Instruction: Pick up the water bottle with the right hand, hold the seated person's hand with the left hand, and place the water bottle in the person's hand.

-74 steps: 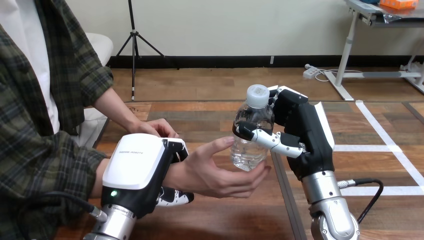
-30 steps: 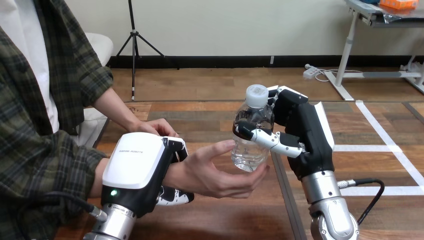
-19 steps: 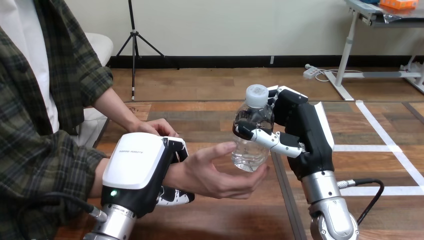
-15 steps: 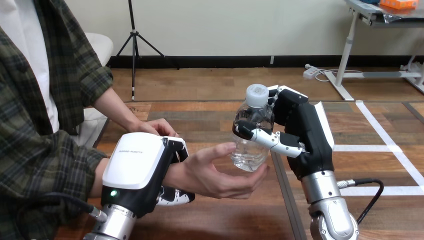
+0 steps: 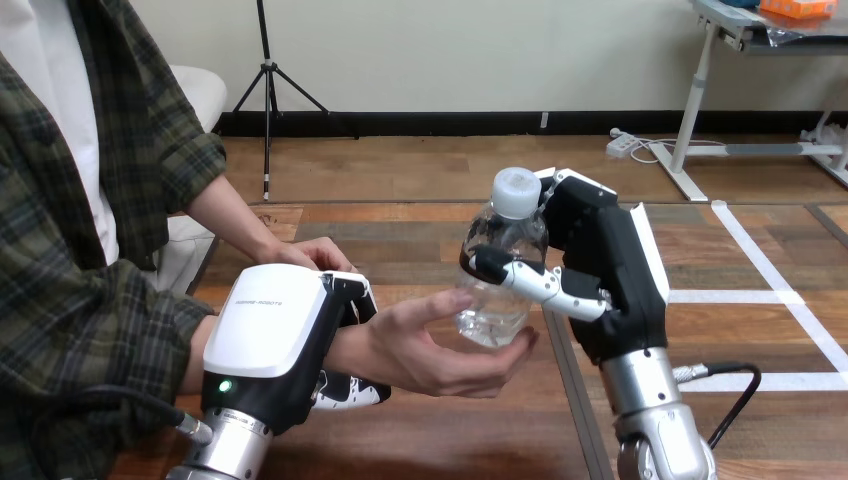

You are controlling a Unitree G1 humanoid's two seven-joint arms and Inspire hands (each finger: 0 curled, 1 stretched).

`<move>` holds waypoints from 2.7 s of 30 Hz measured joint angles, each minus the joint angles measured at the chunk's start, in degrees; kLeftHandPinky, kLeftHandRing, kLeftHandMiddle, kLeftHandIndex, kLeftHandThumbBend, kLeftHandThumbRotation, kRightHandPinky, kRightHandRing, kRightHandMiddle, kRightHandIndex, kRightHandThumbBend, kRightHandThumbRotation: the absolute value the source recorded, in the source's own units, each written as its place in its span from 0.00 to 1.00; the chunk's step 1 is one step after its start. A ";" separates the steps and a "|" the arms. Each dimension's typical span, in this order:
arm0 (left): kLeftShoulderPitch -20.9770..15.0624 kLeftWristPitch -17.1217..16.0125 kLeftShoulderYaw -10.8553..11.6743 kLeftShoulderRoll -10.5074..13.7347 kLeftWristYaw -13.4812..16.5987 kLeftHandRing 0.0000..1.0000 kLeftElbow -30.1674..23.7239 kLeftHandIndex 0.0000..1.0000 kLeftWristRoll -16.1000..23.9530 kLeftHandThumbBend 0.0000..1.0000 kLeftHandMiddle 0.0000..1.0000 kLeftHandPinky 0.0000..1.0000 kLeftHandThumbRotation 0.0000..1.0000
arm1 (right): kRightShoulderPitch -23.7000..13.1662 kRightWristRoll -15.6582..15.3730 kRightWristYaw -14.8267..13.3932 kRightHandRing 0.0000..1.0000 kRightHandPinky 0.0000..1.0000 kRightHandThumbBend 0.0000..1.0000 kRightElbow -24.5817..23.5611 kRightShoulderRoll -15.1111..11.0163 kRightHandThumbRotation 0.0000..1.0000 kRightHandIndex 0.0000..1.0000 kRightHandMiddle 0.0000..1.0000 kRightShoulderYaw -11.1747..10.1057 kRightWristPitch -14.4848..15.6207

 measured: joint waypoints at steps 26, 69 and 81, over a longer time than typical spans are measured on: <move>0.00 -0.49 -0.11 0.00 0.84 0.35 0.61 0.36 0.04 0.92 0.37 0.34 0.00 | 6.88 3.02 5.52 0.37 0.32 0.58 -5.93 0.66 0.00 0.47 0.43 1.76 0.06; 0.01 -1.17 -0.24 -0.02 1.69 0.34 0.90 0.36 0.01 0.91 0.37 0.33 0.00 | 7.73 4.57 7.47 0.38 0.36 0.56 -8.17 0.89 0.00 0.48 0.44 3.55 1.10; 0.01 -1.35 -0.25 -0.03 1.69 0.34 0.96 0.35 -0.02 0.92 0.37 0.33 0.00 | 7.72 4.64 7.72 0.38 0.37 0.56 -8.17 0.88 0.00 0.49 0.44 3.54 1.16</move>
